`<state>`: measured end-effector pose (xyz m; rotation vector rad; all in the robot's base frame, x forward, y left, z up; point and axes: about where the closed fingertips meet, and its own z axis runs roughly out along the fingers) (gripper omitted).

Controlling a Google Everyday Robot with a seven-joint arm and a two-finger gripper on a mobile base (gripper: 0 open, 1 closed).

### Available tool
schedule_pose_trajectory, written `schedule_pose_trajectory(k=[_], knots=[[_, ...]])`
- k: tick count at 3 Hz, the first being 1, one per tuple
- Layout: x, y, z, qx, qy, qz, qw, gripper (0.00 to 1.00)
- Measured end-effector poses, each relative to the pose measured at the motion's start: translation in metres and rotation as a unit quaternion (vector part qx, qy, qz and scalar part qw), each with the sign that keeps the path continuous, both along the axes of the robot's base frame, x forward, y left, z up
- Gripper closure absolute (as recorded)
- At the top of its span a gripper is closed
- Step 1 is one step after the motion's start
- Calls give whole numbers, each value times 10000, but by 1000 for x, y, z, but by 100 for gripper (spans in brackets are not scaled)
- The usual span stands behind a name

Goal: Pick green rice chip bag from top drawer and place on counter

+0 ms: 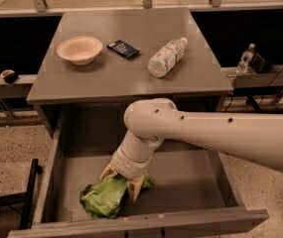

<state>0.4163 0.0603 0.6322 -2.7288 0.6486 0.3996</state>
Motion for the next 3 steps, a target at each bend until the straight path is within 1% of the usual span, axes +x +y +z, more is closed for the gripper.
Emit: schedule_pose_trajectory(k=[1, 2, 3], knots=[[-13, 8, 28, 673, 99, 287, 9973, 73], [-9, 0, 82, 1043, -227, 147, 9942, 96], [35, -29, 132, 1036, -707, -297, 9917, 100]])
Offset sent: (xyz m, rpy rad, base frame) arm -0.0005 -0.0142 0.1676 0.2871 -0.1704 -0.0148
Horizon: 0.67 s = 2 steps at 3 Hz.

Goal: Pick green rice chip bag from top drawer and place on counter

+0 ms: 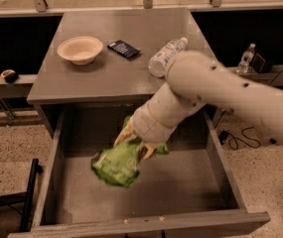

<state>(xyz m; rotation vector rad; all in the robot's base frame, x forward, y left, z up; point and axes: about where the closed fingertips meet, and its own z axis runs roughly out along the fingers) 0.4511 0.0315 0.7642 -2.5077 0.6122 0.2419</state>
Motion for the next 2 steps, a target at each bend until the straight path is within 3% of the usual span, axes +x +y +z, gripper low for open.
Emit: schedule_pose_trajectory(k=[1, 2], knots=[[63, -38, 48, -102, -474, -857, 9951, 100], [73, -44, 58, -69, -547, -1020, 9933, 100]])
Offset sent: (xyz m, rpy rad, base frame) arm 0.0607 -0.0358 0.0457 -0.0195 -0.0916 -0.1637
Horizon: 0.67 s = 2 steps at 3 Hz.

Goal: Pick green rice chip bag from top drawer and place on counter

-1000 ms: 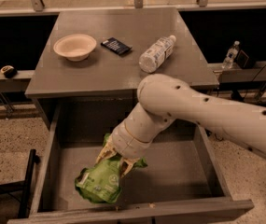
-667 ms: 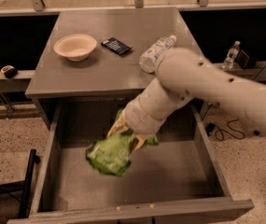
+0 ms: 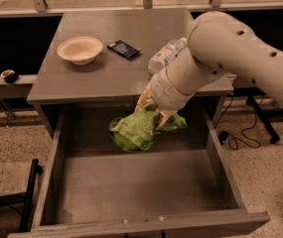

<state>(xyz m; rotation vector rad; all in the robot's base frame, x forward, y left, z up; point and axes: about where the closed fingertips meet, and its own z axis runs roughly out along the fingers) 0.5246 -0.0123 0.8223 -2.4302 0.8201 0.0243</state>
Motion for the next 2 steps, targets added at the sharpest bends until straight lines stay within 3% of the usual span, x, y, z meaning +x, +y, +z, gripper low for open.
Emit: schedule_pose_trajectory(k=[1, 2], knots=[[0, -19, 23, -33, -323, -111, 9994, 100], [-5, -25, 35, -16, -505, -141, 9986, 100]])
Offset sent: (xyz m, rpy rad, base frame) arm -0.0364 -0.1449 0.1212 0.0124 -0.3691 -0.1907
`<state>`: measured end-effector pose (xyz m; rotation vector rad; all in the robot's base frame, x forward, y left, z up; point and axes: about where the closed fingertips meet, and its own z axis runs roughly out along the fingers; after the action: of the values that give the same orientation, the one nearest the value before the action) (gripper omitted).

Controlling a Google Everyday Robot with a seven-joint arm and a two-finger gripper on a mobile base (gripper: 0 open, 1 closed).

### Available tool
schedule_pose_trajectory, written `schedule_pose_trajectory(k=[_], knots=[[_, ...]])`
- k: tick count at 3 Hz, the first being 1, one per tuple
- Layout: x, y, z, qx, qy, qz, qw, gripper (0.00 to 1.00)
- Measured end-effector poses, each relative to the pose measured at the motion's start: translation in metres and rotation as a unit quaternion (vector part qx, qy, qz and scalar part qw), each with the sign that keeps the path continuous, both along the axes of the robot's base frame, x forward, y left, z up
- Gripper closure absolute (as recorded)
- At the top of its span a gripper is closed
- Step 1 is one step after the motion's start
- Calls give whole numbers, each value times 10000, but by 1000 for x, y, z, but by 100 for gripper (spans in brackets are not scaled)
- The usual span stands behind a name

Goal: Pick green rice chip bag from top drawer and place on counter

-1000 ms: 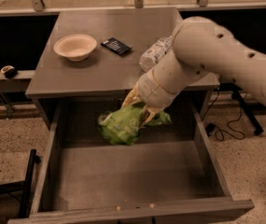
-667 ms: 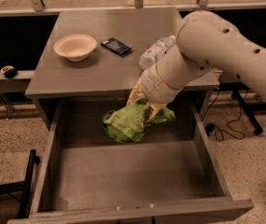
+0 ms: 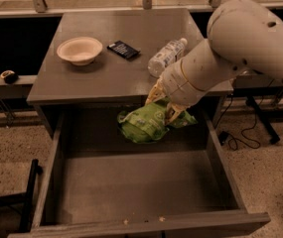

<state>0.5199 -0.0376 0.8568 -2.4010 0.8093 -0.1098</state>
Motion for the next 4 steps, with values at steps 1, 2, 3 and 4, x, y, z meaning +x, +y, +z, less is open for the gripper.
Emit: schedule_pose_trajectory(k=[1, 2, 3, 4], knots=[[-5, -36, 29, 25, -533, -156, 9985, 100], [4, -90, 76, -102, -1333, -242, 9907, 100], [8, -90, 89, -118, -1518, -162, 9882, 100], [7, -82, 88, -131, -1556, -126, 9877, 100]])
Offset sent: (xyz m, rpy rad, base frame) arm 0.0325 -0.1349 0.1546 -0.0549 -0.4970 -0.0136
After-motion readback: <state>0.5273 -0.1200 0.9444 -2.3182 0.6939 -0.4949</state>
